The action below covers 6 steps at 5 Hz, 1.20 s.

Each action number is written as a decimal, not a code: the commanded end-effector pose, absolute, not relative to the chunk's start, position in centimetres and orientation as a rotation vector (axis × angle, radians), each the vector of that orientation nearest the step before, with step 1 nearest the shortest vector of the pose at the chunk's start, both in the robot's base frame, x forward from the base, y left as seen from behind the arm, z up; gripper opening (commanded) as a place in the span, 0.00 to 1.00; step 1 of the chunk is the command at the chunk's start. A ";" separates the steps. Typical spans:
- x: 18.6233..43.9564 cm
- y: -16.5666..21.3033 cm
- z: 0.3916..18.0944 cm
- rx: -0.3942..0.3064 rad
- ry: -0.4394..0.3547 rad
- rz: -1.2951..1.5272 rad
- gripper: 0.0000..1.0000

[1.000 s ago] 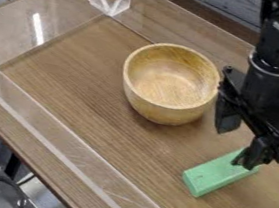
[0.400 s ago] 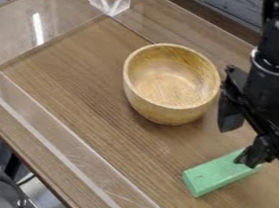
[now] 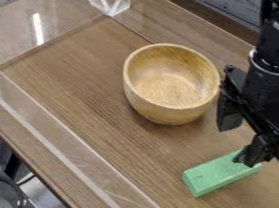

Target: Remove the green block from inside the brown bowl and put it on the table

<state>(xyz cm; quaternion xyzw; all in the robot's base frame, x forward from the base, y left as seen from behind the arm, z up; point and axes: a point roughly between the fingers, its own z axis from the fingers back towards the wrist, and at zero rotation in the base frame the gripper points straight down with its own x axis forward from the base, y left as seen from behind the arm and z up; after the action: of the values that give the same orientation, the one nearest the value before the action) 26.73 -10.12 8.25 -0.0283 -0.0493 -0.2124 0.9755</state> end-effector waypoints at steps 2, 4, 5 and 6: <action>28.2 -10.2 9.6 -0.062 -0.161 -0.425 1.00; 28.3 -10.1 9.3 -0.060 -0.160 -0.425 1.00; 28.4 -10.1 9.2 -0.059 -0.159 -0.425 1.00; 28.4 -10.0 9.2 -0.059 -0.159 -0.425 1.00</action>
<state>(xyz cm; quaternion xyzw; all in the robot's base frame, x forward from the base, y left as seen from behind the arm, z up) 27.08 -9.93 7.61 -0.0266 -0.0475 -0.2146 0.9752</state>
